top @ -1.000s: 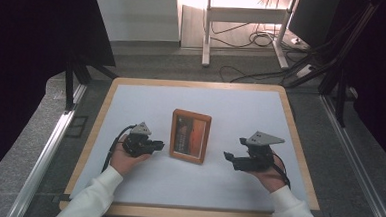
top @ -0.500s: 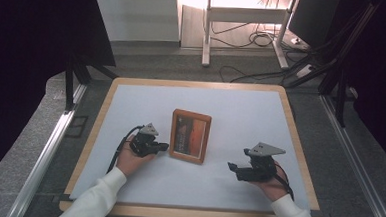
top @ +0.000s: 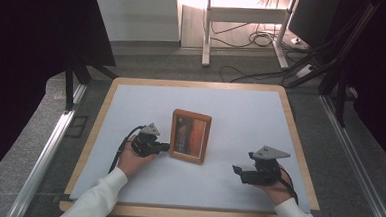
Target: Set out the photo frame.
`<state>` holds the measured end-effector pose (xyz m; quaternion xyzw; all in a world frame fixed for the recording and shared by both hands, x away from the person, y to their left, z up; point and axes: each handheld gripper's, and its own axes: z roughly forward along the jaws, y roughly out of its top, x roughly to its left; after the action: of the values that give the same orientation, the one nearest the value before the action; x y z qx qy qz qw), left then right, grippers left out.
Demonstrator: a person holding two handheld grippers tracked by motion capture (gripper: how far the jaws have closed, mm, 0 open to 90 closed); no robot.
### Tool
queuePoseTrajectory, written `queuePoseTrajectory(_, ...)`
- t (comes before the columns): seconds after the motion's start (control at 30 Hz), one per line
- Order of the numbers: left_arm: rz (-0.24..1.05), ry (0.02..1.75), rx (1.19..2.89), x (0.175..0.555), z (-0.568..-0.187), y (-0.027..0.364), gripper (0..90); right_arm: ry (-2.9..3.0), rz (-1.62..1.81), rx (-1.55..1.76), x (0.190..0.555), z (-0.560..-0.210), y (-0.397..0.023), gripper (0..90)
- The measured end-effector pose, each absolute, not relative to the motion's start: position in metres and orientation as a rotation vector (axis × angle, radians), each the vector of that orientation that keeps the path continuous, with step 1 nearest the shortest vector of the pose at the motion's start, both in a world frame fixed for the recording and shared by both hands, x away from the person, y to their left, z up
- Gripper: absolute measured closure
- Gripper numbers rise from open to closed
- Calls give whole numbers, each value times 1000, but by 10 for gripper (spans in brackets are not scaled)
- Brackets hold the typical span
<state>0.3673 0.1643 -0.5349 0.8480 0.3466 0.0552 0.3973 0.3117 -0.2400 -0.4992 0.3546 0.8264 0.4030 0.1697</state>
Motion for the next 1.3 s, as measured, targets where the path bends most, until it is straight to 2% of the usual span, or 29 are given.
queuePoseTrajectory(1.3,158,828,2194,355,-532,157,900,2372,1130,977,313,-501,-240,205)
